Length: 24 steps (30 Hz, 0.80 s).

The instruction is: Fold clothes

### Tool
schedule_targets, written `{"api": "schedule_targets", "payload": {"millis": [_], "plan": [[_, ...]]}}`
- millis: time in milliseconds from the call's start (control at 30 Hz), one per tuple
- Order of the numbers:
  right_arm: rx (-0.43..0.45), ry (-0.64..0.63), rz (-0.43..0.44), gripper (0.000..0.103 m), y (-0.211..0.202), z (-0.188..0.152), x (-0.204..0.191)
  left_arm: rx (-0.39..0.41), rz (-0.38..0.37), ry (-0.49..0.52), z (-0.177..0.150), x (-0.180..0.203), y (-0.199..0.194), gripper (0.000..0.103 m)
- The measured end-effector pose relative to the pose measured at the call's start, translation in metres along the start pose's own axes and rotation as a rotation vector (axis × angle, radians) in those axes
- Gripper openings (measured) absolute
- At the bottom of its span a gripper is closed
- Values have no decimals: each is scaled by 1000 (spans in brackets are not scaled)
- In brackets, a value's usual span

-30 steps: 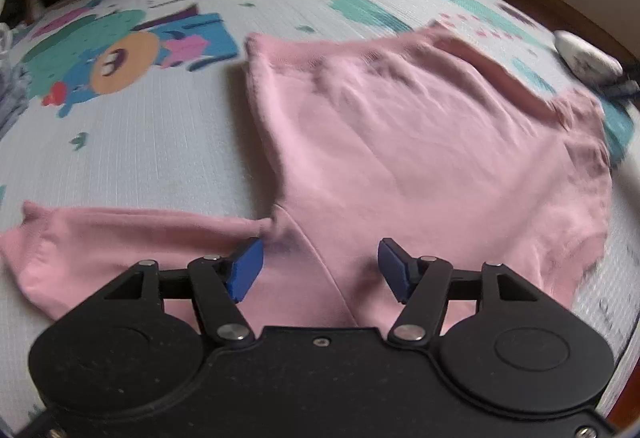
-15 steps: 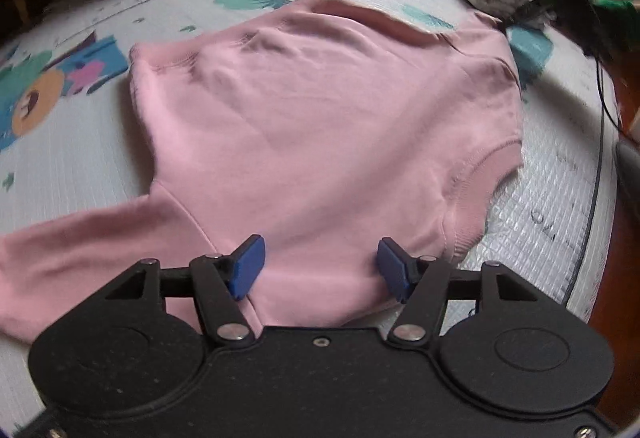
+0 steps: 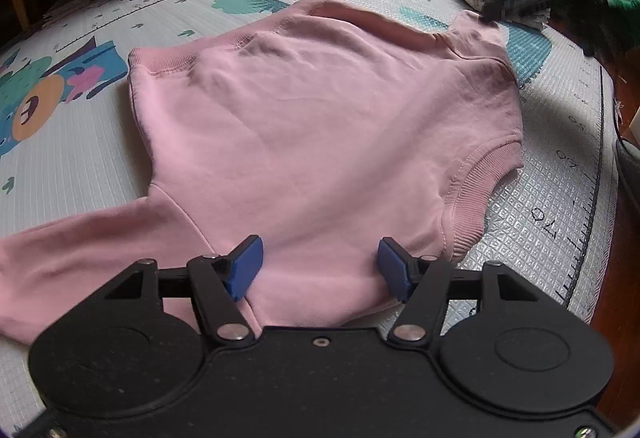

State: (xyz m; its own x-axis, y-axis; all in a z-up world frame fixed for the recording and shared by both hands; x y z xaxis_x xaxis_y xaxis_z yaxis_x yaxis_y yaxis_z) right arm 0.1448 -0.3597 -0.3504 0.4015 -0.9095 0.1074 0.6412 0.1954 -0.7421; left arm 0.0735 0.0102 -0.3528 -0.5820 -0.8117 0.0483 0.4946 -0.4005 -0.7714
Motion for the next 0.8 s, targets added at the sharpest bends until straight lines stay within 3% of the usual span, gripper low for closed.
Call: {"api": "schedule_targets", "payload": {"millis": [67, 167, 233, 367, 433, 467, 567, 667, 800], "plan": [[-104, -36, -23, 54, 23, -15, -9, 0, 1, -1, 0, 0, 0, 63], [-111, 96, -38, 55, 18, -13, 14, -10, -4, -2, 2, 0, 0, 63], [-74, 55, -18, 54, 9, -4, 11, -28, -23, -8, 7, -3, 0, 64], [12, 101, 28, 53, 14, 34, 2, 11, -34, -154, 28, -27, -6, 64], [67, 31, 77, 46, 21, 61, -17, 38, -23, -197, 40, -39, -8, 63], [89, -14, 103, 37, 24, 73, -28, 50, -14, -205, 45, -45, -8, 63], [120, -153, 189, 25, 38, 102, -64, 69, 34, -193, 61, -60, -1, 59], [108, -277, 223, 23, 57, 110, -88, 59, 45, -151, 74, -72, 17, 54], [28, -256, 230, 22, 83, 82, -65, -19, 53, -64, 71, -85, 46, 49]]}}
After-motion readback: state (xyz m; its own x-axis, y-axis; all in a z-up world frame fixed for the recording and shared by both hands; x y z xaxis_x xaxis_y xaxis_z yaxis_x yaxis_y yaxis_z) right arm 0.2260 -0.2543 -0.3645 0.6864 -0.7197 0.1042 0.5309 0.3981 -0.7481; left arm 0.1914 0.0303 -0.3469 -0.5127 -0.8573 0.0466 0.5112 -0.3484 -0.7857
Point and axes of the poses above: each gripper's, at about its wrist camera, not at the fingertips, and y roughly the way its jaws point, x to its right, z to its top, the point moved 5 cm from there along y, roughly the way its jaws point, and after that the axes turned 2 degrees about -y, right-handed, at the moved point
